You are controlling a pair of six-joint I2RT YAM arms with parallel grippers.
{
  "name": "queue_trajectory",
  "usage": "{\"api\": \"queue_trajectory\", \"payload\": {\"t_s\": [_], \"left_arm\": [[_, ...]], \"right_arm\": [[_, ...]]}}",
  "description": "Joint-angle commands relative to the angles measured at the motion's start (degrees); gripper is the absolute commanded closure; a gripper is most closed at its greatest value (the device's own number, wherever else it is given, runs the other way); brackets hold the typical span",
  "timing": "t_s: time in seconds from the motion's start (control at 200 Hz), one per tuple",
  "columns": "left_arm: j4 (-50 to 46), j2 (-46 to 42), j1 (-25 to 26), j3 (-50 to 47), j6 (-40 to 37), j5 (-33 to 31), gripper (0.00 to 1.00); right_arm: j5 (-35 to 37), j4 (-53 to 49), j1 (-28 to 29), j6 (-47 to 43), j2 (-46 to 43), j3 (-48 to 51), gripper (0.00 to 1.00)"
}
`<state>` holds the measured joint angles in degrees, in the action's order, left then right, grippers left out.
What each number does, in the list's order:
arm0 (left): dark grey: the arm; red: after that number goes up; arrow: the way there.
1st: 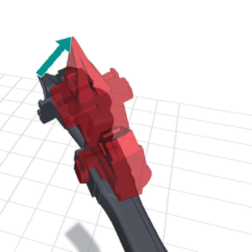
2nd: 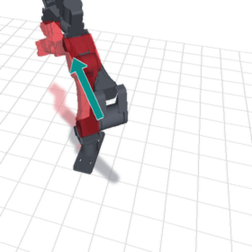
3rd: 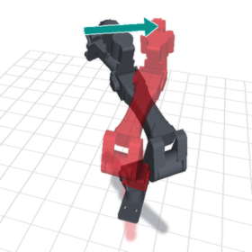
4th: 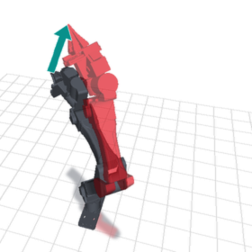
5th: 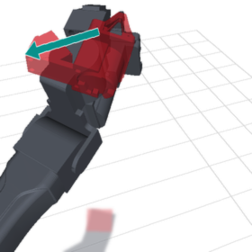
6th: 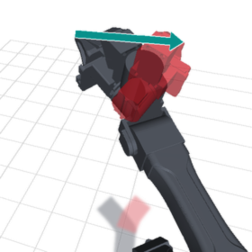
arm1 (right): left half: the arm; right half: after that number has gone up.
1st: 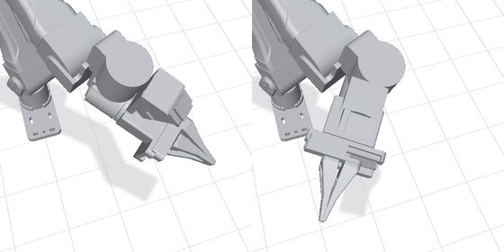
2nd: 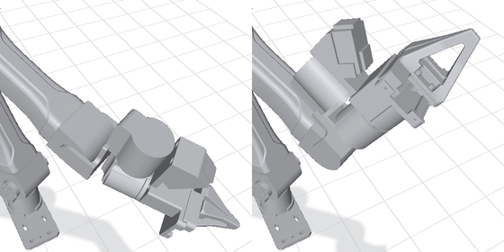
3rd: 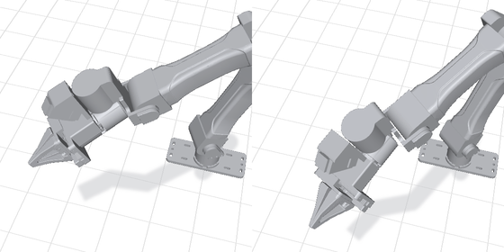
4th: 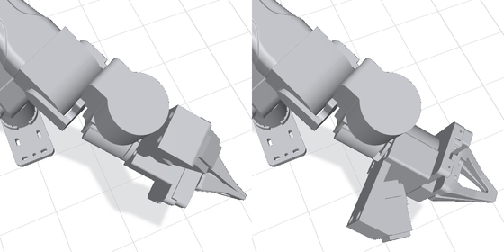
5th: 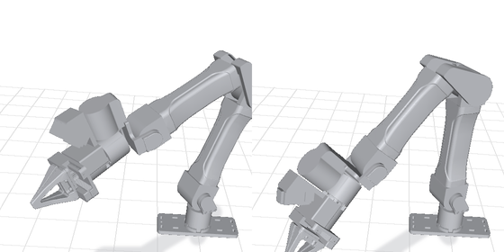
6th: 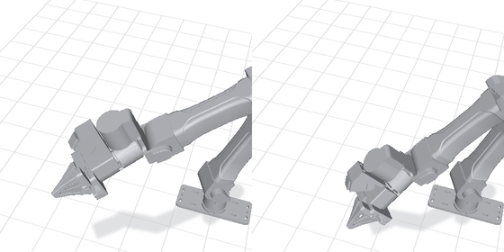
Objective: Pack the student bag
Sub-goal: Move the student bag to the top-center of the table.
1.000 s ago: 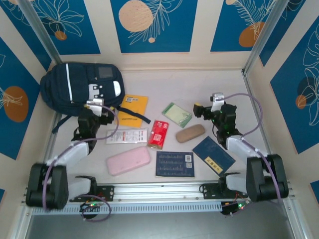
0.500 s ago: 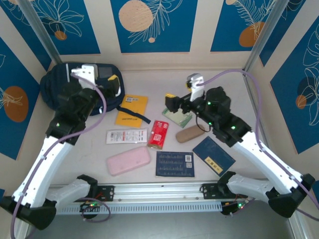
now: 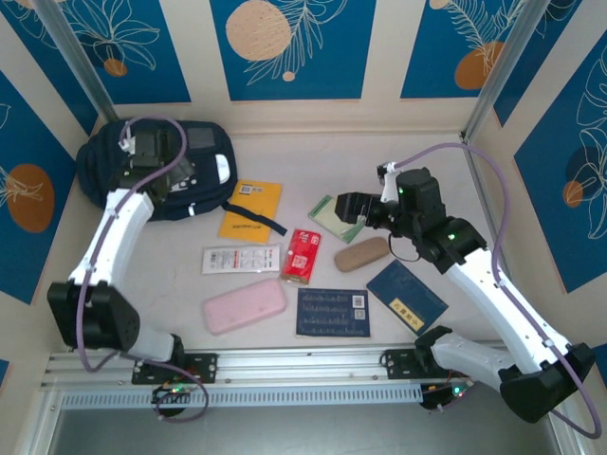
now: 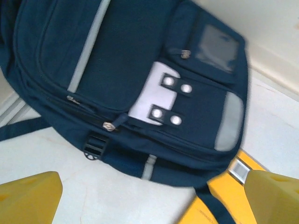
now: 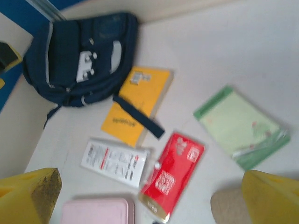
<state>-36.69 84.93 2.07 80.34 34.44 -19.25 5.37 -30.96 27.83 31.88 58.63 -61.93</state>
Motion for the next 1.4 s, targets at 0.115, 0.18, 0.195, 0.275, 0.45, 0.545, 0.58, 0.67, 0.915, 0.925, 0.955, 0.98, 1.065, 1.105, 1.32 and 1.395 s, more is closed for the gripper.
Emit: {"api": "queue_trajectory", "payload": {"t_s": [0.115,0.18,0.195,0.275,0.45,0.545,0.58,0.67,0.915,0.925,0.955,0.98,1.065,1.105,1.32,1.395], "left_arm": [[2.9,10.8,-7.7,2.5,4.5,9.3,0.0],[3.7,12.8,-8.3,2.4,4.9,8.8,0.0],[3.4,13.2,-8.4,2.4,5.4,8.7,0.0],[2.1,14.6,-9.6,1.3,8.7,9.0,0.0],[3.4,13.3,-11.0,-4.6,12.1,7.8,0.0],[5.6,13.1,-12.0,-8.0,15.3,14.1,0.0],[6.5,13.1,-12.0,-9.1,16.4,16.2,0.0],[9.5,13.0,-12.1,-12.5,19.9,20.3,0.0],[19.8,19.1,-11.8,-16.1,26.8,27.5,0.0],[20.1,19.5,-11.8,-16.1,27.1,27.8,0.0],[21.4,20.5,-11.7,-16.3,27.6,28.4,0.02],[22.4,21.3,-11.7,-16.4,28.0,29.0,0.05],[24.8,23.1,-11.6,-16.7,28.9,29.9,0.19],[25.6,23.5,-11.5,-16.7,29.1,30.2,0.32],[27.8,21.8,-11.4,-16.0,30.0,32.8,0.9],[27.8,20.2,-11.5,-15.2,30.4,33.8,1.0]], "right_arm": [[-12.5,4.1,-2.2,4.0,-0.9,5.2,0.01],[-13.1,4.9,-2.7,4.9,-0.8,6.8,0.01],[-13.1,5.0,-2.8,5.2,-0.8,7.1,0.01],[-13.2,5.2,-3.6,6.6,-0.7,8.6,0.01],[-14.6,8.8,-5.0,8.6,-0.7,12.6,0.01],[-16.2,11.3,-6.6,10.6,0.5,14.2,0.01],[-17.1,12.4,-7.2,11.5,1.2,14.7,0.01],[-19.8,15.0,-8.8,13.8,2.8,15.5,0.0],[-22.5,19.3,-10.0,17.3,3.9,18.4,0.01],[-22.5,19.3,-9.9,17.3,3.9,18.4,0.01],[-22.5,19.4,-10.0,17.5,3.7,18.6,0.02],[-22.5,19.4,-10.1,17.5,3.5,18.8,0.02],[-22.4,19.6,-10.0,17.7,2.6,19.5,0.05],[-22.4,20.0,-10.0,17.8,2.1,20.0,0.07],[-22.9,21.9,-9.8,18.9,1.5,21.3,0.21],[-22.7,21.7,-9.4,18.7,1.7,20.7,0.24]]}}
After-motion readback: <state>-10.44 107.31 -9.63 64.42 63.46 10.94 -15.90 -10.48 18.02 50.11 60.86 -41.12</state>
